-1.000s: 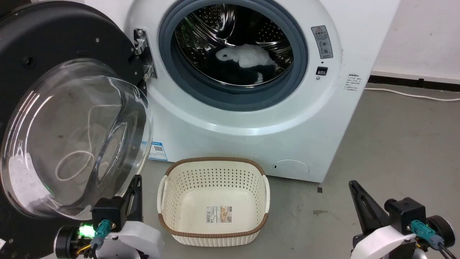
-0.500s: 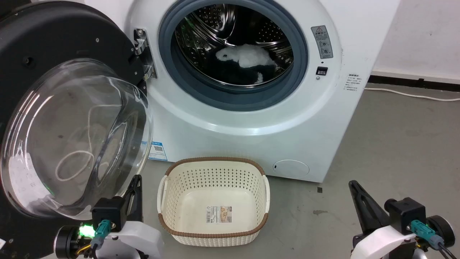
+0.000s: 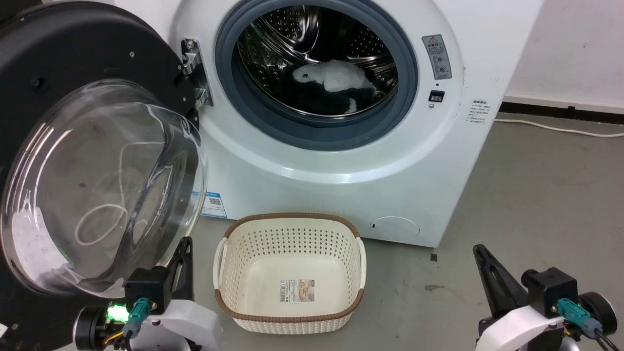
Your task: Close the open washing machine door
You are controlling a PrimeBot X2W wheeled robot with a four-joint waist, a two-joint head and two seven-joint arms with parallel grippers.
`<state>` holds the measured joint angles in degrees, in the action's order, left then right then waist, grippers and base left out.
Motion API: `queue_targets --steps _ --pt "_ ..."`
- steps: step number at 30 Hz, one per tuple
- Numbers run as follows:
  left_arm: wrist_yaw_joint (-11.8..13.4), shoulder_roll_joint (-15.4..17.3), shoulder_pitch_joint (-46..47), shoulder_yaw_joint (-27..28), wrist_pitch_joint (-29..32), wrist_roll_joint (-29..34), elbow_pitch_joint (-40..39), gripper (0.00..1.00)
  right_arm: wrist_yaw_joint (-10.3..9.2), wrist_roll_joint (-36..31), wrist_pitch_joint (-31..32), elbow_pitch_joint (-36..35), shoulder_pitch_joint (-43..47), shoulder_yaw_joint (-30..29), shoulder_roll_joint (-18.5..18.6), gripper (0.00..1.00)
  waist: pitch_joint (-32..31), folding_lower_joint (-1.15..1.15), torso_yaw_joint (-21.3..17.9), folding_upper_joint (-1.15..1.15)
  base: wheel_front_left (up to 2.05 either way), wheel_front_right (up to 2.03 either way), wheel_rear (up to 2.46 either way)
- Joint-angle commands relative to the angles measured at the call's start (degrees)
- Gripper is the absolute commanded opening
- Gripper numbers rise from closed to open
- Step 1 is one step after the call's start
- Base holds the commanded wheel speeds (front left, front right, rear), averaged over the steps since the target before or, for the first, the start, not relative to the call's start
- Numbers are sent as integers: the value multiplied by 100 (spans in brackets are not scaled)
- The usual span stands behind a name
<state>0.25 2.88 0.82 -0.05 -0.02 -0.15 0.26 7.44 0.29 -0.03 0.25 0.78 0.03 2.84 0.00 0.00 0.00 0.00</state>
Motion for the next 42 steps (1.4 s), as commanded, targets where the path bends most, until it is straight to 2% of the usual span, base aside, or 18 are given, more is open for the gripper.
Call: queue_targets --steps 1,10,11,30,31,32,33,42 --pt "-25 -1 -82 5 2 15 -26 0 5 -29 3 -25 -78 -3 4 0 0 0 0 0 0 0 0" --pt "-25 -1 -82 5 2 15 -26 0 5 -29 3 -25 -78 -3 4 0 0 0 0 0 0 0 0" --pt "0 0 0 -2 1 0 0 100 0 0 0 0 0 -1 0 100 0 0 0 0 0 0 0" --pt "32 0 -15 -182 -183 -248 112 100 0 263 -184 87 94 24 0 100 3 0 4 0 0 0 0" --pt "33 0 -15 -194 -195 -267 119 95 0 282 -196 94 99 27 0 100 3 0 5 0 0 0 0" --pt "35 0 -15 -205 -207 -283 125 39 0 304 -208 100 104 31 1 100 4 0 5 0 0 0 0" --pt "37 0 -15 -214 -220 -300 126 0 0 330 -220 107 108 33 1 100 4 0 6 0 0 0 0" --pt "39 0 -26 -295 -328 -473 75 0 0 502 -328 178 147 47 1 100 -3 0 32 0 0 0 0"
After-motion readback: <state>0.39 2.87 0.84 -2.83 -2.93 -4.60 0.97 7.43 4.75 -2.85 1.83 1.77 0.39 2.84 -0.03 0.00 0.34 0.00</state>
